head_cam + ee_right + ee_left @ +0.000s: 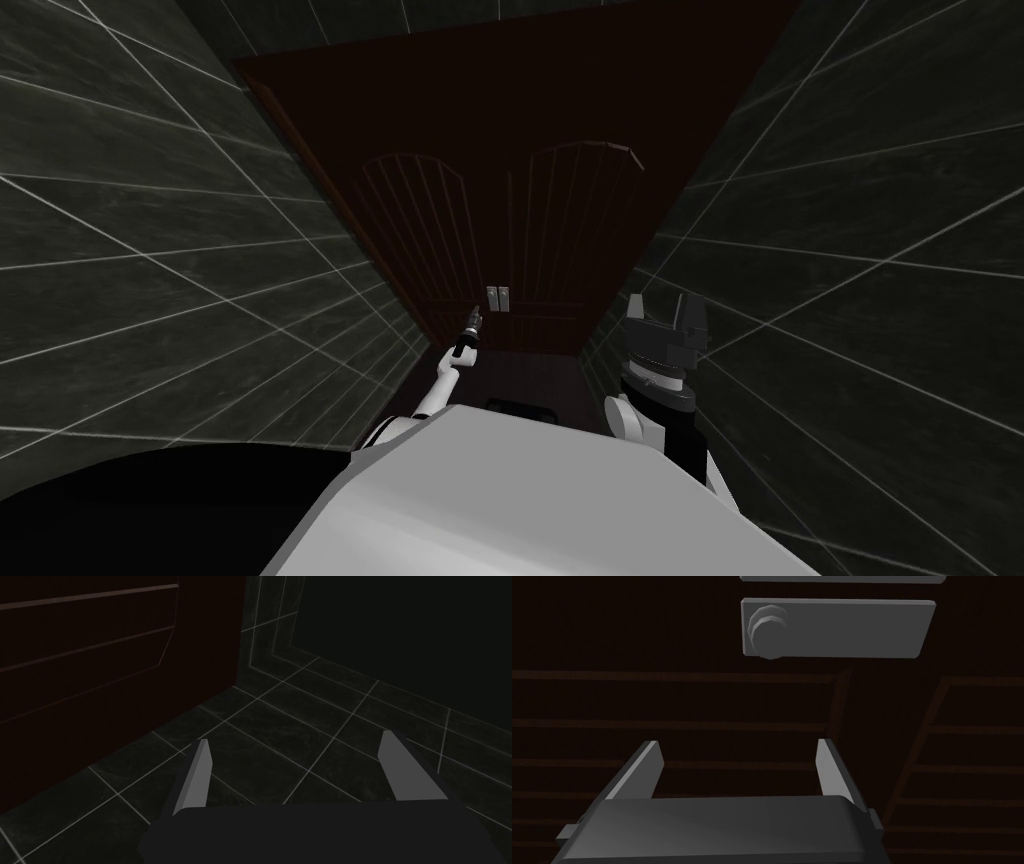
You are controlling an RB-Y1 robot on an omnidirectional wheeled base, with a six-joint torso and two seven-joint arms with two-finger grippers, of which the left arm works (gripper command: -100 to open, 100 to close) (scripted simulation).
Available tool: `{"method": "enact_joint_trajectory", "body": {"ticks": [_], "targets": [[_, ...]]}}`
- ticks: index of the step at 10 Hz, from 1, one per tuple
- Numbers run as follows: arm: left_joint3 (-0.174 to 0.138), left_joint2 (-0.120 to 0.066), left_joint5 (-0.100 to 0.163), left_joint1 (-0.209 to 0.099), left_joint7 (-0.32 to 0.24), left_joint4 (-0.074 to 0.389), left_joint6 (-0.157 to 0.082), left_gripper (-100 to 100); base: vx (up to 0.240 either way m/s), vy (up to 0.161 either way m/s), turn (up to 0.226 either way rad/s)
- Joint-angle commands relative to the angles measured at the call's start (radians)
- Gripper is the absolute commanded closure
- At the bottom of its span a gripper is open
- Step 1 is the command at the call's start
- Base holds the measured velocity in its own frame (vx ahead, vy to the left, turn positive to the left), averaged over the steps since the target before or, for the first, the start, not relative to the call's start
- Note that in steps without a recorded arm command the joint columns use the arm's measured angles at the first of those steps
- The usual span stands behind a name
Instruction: Pull the door open
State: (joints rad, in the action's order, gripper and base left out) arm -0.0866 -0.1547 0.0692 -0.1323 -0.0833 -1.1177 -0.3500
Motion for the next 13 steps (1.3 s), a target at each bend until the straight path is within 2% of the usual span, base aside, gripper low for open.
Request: {"method": "enact_joint_trajectory", "body": {"ticks": [1, 2, 3, 4, 5, 8, 9, 10, 11, 13], "targets": [[0.000, -0.002, -0.001, -0.018, 0.000, 0.029, 0.009, -100, 0.145, 0.000, -0.024], [0.000, -0.003, -0.001, -0.033, 0.001, 0.052, 0.014, -100, 0.202, 0.000, -0.032], [0.000, -0.003, -0.001, -0.026, 0.001, 0.041, 0.009, -100, 0.101, -0.002, -0.006], [-0.028, -0.034, 0.007, -0.004, -0.006, 0.058, 0.008, -100, -0.014, 0.020, 0.108], [-0.039, -0.046, 0.011, 0.004, -0.009, 0.063, 0.007, -100, -0.053, 0.028, 0.112], [-0.089, -0.104, 0.028, 0.040, -0.025, 0.090, 0.000, -100, -0.027, 0.019, 0.043], [-0.089, -0.104, 0.028, 0.040, -0.025, 0.090, 0.000, -100, 0.018, 0.013, 0.002], [-0.106, -0.126, 0.035, 0.052, -0.033, 0.101, -0.004, -100, 0.062, 0.001, -0.018], [-0.115, -0.140, 0.039, 0.056, -0.039, 0.107, -0.008, -100, 0.132, 0.003, -0.059], [-0.115, -0.146, 0.043, 0.052, -0.046, 0.110, -0.013, -100, 0.172, -0.001, -0.078]]}}
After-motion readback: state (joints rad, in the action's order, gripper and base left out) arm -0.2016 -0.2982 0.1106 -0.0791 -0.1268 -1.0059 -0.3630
